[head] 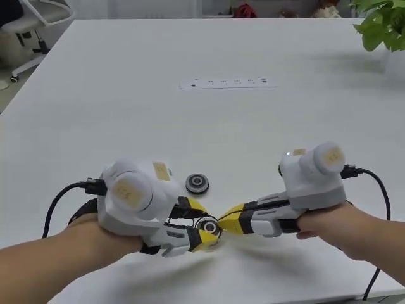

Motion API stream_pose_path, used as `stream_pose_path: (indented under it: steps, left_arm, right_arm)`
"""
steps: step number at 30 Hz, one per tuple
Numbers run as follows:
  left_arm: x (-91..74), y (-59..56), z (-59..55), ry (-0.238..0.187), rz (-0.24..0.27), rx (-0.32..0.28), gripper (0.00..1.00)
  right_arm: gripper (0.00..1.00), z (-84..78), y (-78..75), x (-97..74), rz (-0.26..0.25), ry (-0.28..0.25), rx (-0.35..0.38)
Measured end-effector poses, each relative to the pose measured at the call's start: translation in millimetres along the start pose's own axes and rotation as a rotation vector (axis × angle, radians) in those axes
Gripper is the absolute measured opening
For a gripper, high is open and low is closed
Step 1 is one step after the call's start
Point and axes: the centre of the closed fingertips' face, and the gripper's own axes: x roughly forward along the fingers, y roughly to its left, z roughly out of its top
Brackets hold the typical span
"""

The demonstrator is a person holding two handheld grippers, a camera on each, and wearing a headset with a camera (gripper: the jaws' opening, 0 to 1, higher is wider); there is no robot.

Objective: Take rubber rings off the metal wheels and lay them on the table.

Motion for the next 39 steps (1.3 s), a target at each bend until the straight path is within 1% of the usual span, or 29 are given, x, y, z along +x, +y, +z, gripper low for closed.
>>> stream_pose_path:
  steps: [9, 12, 18, 31, 39]
  left_arm:
    - [-9.5, -4.5, 6.5, -0.023, -0.009, 0.008, 0.34]
    - [-13.4, -4.2, 7.5, -0.030, -0.007, 0.009, 0.37]
    - [-21.5, -3.9, 8.7, -0.043, -0.001, 0.006, 0.40]
    - [-34.8, -5.3, 5.8, -0.059, 0.003, -0.005, 0.48]
    - [-43.2, -1.6, 0.8, -0.064, 0.020, -0.019, 0.52]
  right_arm:
    - [0.00, 1.7, 1.9, -0.3, 0.006, -0.004, 0.000]
    - [0.00, 2.0, 2.6, -0.6, 0.008, -0.004, 0.000]
    - [0.00, 3.7, 5.0, -1.4, 0.014, -0.007, -0.003]
    - [0.00, 8.3, 14.1, -1.3, 0.040, -0.008, -0.011]
    - [0.00, 13.6, 19.4, 0.5, 0.058, -0.008, -0.019]
